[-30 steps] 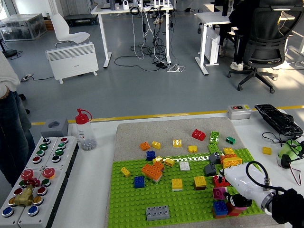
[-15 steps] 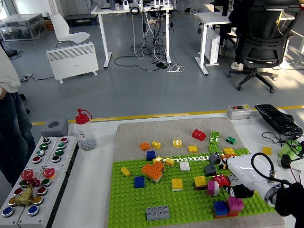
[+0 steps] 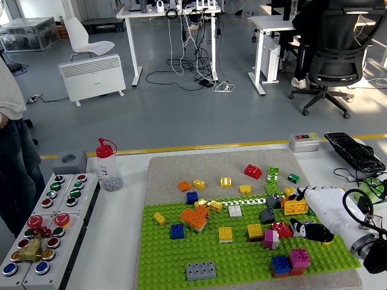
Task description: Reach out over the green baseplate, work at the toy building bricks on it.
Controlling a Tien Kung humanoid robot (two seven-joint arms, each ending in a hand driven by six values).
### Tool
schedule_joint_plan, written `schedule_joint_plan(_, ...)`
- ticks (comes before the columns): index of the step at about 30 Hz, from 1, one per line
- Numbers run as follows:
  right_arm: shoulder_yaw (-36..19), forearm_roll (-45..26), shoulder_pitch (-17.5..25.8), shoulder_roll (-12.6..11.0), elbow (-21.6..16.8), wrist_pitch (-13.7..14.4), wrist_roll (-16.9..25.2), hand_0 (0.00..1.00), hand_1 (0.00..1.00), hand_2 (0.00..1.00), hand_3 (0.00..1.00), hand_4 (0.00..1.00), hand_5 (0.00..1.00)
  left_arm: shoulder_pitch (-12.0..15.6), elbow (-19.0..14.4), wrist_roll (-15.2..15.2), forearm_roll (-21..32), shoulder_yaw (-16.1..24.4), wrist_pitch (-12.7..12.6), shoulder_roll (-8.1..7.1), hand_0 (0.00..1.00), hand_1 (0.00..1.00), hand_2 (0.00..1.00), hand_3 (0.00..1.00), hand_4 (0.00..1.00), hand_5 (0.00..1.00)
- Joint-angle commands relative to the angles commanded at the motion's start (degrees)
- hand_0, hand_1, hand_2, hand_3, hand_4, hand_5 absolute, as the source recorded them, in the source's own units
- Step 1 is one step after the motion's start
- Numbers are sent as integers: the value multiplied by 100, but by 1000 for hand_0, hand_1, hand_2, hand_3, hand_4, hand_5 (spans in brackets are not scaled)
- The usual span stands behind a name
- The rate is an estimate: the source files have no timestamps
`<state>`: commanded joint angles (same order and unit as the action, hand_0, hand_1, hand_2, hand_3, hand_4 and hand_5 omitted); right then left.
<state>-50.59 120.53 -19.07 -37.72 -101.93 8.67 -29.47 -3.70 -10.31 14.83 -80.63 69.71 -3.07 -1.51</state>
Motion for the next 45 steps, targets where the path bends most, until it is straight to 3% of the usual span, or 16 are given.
schedule_joint_plan(4,-251,36,235,-50,0,482,-65,512,575,673,668,559,286,-1,0,-4,-1,3,-1,-4,685,696,678,618,352,998)
schedule_joint_plan(5,-310,47,294,-64,0,592,-68,571,596,678,665,549,295,-3,0,-3,-3,5,-1,-5,685,696,676,618,352,998)
schedule_joint_plan(7,-402,62,398,-89,0,812,-73,571,596,678,665,549,295,-6,0,-1,-11,7,-1,-7,685,696,676,618,352,998)
schedule_joint_plan(23,-802,129,1048,-84,0,1911,215,618,635,694,665,547,296,-5,0,37,-44,15,6,-4,686,696,675,618,353,998)
schedule_joint_plan(28,-978,-314,1369,-16,0,2257,804,618,635,694,665,547,296,-5,0,57,-74,30,7,-5,686,696,675,618,353,998)
schedule_joint_plan(29,-1009,-435,1430,1,0,2310,951,669,719,752,698,513,294,-5,0,63,-83,33,8,-6,687,695,671,618,354,998)
schedule_joint_plan(37,-1190,-1338,1928,50,0,2512,2288,679,746,772,725,496,313,-12,0,122,-159,52,25,-13,688,696,670,619,354,998)
schedule_joint_plan(45,-1209,-1868,2360,-72,0,2779,3703,669,743,762,693,479,311,-26,0,163,-200,55,42,-22,689,696,668,618,355,998)
